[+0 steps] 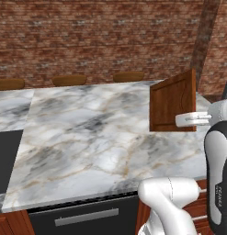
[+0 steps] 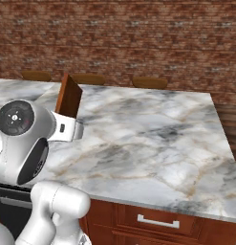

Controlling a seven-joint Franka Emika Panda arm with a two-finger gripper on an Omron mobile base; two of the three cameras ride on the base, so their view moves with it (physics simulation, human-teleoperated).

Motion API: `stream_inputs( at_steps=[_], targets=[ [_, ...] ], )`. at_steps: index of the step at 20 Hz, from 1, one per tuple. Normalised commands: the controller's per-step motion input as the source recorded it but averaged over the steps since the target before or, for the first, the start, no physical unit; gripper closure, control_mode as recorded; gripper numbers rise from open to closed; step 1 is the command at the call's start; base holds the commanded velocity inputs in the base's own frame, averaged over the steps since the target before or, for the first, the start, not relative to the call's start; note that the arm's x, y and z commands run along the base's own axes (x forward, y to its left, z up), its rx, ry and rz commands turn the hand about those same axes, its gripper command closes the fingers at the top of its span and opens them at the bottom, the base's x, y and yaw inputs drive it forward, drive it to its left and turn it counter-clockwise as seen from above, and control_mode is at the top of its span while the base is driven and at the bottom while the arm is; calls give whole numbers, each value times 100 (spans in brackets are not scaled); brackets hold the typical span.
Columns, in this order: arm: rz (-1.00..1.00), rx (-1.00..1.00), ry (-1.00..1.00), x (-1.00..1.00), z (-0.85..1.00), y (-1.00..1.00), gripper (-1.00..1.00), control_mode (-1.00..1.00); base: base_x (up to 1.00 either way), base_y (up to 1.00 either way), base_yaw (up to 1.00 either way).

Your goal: Move the cutting board and knife to the sink. Then move spray from the cabinet to the counter.

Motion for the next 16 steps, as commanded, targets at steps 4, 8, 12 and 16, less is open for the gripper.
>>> stream_inputs(
  at_steps=[4, 8, 12, 16],
  targets=[
    [0, 0, 0, 1, 0, 0, 100, -100, 0, 0, 0],
    [0, 0, 0, 0, 0, 0, 100, -100, 0, 0, 0],
    [0, 0, 0, 0, 0, 0, 100, -100, 0, 0, 0],
    [2, 0, 0, -19, -3, 10, 100, 100, -22, 22, 3]
  ],
)
